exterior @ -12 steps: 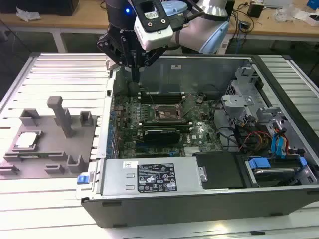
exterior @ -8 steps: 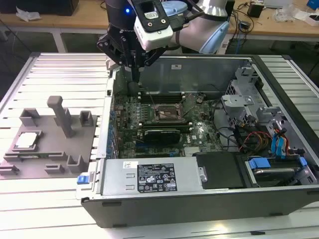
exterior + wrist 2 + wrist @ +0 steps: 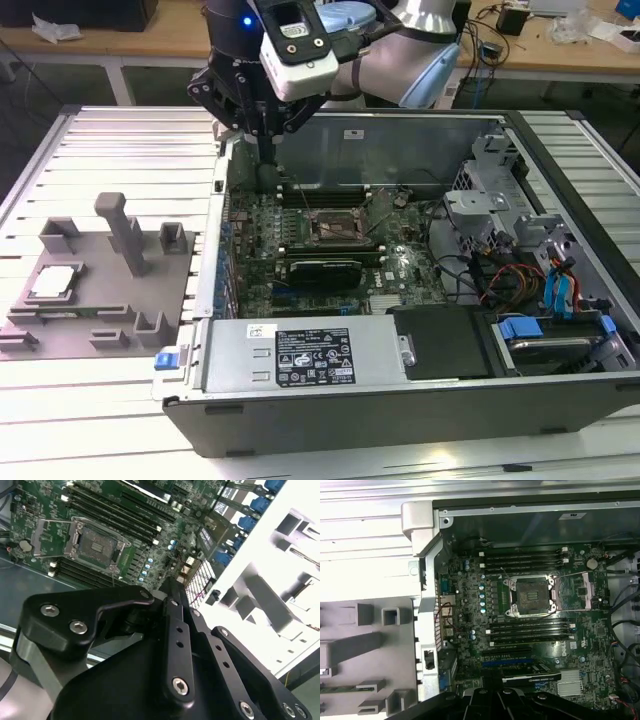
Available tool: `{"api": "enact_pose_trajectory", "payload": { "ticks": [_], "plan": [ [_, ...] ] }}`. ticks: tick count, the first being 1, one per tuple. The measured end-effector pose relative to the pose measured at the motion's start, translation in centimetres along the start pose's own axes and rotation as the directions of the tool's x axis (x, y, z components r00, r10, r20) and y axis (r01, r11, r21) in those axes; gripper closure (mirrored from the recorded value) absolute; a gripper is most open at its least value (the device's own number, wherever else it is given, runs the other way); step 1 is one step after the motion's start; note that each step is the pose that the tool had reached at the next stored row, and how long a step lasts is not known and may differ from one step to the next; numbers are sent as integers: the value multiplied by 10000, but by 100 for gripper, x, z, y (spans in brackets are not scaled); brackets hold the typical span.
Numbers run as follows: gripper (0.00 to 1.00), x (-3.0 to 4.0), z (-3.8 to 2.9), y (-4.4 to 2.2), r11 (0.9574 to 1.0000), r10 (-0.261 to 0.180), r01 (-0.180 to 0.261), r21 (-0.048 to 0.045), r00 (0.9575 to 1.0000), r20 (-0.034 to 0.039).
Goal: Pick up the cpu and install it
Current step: 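Reach for the cpu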
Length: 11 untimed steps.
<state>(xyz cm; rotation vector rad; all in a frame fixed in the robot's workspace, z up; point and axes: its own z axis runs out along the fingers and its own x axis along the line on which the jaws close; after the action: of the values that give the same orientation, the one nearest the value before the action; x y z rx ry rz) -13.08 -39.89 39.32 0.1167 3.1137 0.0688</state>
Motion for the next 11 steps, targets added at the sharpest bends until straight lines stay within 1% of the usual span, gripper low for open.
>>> {"api": "enact_pose_trajectory", "payload": {
  "ticks": [8,11],
  "plan": [
    [89,156,-3,-12,10000,0,0,-1,10000,1],
    [89,267,-6,-20,10000,0,0,-1,10000,0]
  ]
}}
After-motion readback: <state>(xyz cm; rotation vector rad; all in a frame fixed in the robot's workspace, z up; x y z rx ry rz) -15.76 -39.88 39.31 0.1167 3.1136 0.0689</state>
